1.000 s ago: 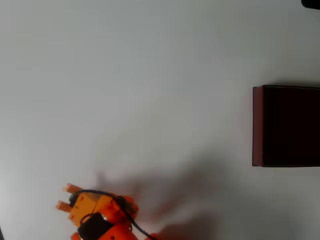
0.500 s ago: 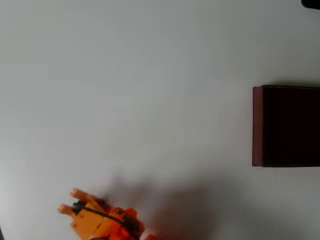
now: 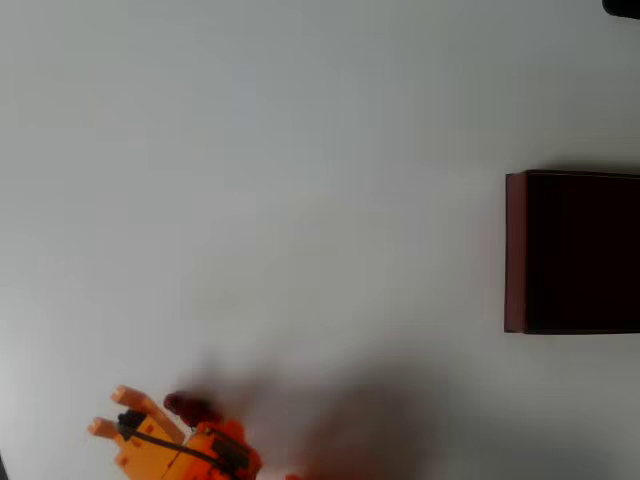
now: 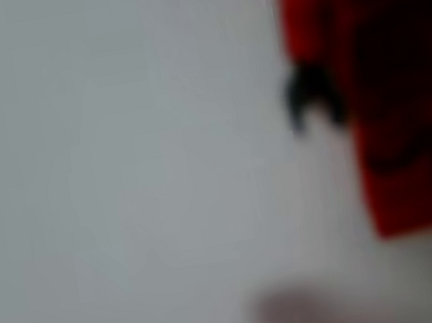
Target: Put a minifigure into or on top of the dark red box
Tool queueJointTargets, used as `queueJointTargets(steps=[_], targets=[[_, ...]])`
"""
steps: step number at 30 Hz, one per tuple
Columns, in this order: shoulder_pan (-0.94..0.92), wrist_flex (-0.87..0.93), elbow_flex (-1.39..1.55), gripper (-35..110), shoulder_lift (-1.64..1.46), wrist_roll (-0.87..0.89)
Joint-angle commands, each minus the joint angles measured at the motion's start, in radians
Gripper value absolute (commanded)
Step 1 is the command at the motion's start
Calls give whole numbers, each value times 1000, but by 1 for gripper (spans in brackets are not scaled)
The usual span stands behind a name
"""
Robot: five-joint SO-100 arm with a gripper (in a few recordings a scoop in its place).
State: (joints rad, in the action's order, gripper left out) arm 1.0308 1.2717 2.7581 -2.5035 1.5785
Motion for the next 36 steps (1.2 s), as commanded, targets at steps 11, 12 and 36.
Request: queueJointTargets(steps=[11,12,36], targets=[[-23,-71,-86,19,192,-92],[-26,-71,-94,19,201,-101],[-15,-129,-245,18,456,-219]])
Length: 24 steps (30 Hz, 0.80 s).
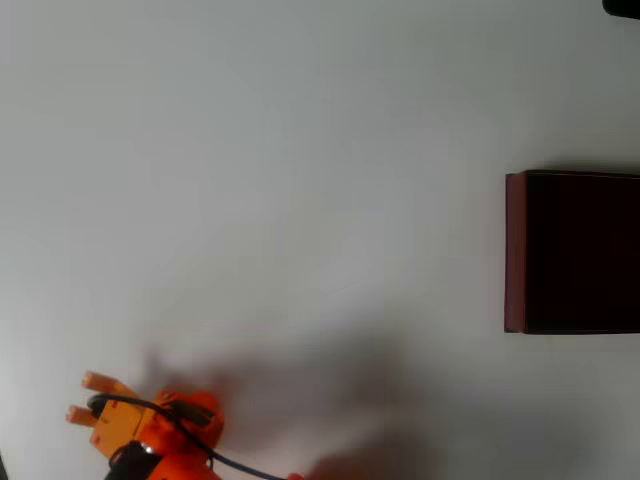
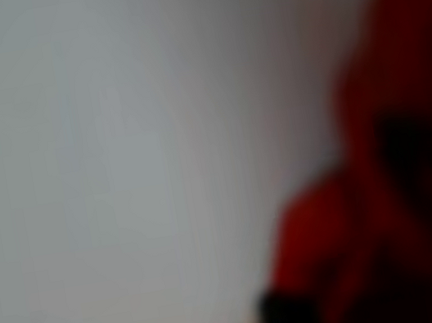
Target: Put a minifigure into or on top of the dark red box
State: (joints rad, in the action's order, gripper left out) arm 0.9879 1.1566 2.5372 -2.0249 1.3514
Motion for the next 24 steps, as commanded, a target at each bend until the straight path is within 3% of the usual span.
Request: queueJointTargets(steps=[1,24], targets=[[31,-17,-23,18,-26,8],[38,-20,-20,7,-28,12]])
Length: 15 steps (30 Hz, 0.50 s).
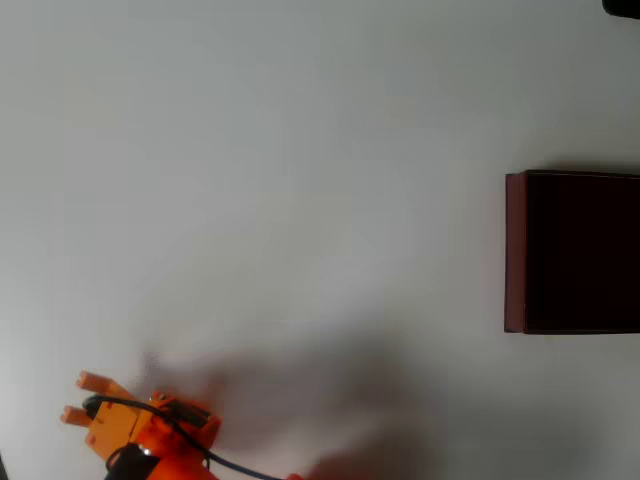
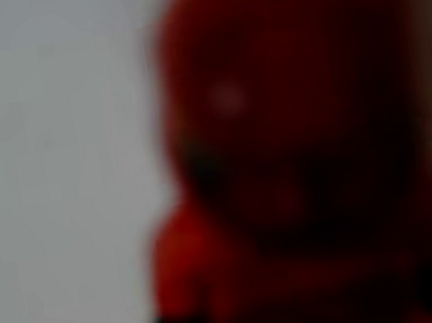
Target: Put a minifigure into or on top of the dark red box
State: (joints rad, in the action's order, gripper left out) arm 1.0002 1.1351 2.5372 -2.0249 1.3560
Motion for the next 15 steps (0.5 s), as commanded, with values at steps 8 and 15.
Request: queueJointTargets(steps=[8,15], targets=[[26,2,-20,4,-28,8],[32,29,-57,0,-26,-9]])
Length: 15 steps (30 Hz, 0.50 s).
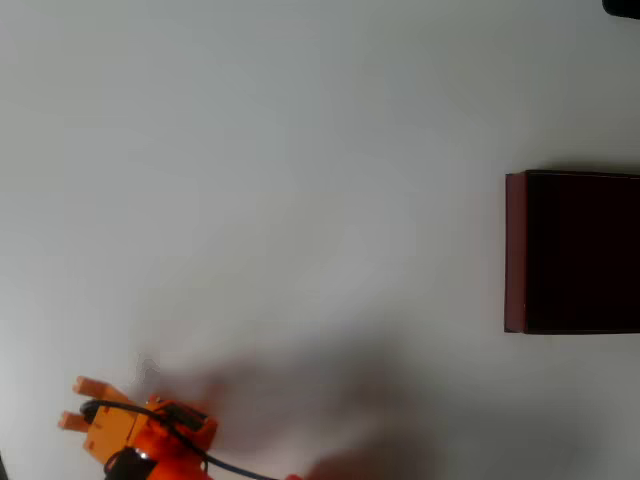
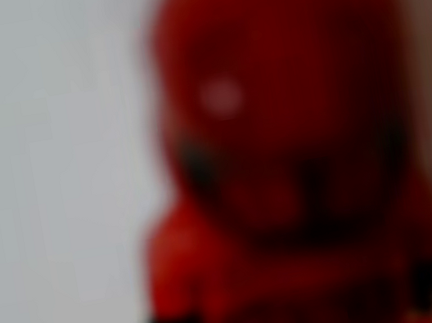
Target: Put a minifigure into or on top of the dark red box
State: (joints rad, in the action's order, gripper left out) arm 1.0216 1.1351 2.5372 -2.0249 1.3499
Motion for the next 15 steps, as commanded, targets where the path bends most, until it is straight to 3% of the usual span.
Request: queueJointTargets(steps=[1,7,15], targets=[[11,54,-78,0,-21,-6],[-23,291,-305,0,38,-81],[-104,442,-430,0,-37,-175]])
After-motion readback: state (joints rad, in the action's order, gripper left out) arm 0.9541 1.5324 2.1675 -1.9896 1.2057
